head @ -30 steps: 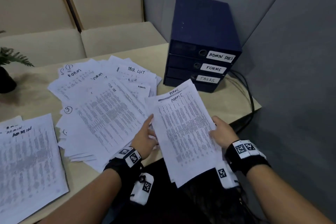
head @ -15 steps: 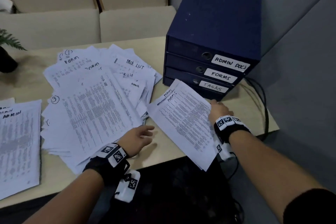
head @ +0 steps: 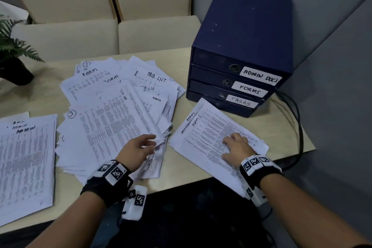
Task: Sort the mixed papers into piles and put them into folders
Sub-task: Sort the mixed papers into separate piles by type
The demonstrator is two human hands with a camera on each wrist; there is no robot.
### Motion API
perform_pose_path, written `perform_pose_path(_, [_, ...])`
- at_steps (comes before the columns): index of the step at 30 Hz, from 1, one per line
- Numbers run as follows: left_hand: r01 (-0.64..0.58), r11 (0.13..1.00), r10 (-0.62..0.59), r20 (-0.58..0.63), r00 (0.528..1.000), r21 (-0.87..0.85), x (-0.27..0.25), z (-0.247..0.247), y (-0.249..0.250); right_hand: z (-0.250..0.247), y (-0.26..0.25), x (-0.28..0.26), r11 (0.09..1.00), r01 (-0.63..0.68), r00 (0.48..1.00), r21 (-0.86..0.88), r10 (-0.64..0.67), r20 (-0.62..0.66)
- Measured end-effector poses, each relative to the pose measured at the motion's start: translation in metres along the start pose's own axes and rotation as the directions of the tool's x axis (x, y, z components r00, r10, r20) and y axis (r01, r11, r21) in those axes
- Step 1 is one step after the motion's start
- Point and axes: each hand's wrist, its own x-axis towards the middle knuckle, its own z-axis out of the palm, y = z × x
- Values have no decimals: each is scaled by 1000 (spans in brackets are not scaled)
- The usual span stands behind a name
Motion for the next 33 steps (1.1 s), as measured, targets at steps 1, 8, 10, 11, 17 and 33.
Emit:
perform_pose_path(1, [-9, 1000, 9, 2, 1000, 8, -2, -5, -3, -2, -4, -3, 1000, -8, 1000, -7, 8, -1])
perform_pose_path(8, [-72, 991, 82, -83, 993, 110, -13, -56, -16, -11, -90, -26, 972, 36, 998, 232, -22, -62])
perform_pose_path(10, [-48, 989, 71, -166, 984, 140, -10, -83, -26, -7, -135, -32, 934, 102, 994, 343, -82, -74])
perform_pose_path(11, [-38, 987, 69, -194, 979, 159, -8, -96, -32, -4, -158, -34, 911, 115, 992, 396, -88, -85])
perform_pose_path(17, [20, 920, 41, -145, 989, 392, 2, -137, -63, 20, -242, -26, 854, 52, 990, 518, 22, -136])
perform_pose_path(33, [-10, 971, 60, -205, 977, 238, -16, -167, -118, 50, -283, -21, 731, 3, 991, 682, 90, -102])
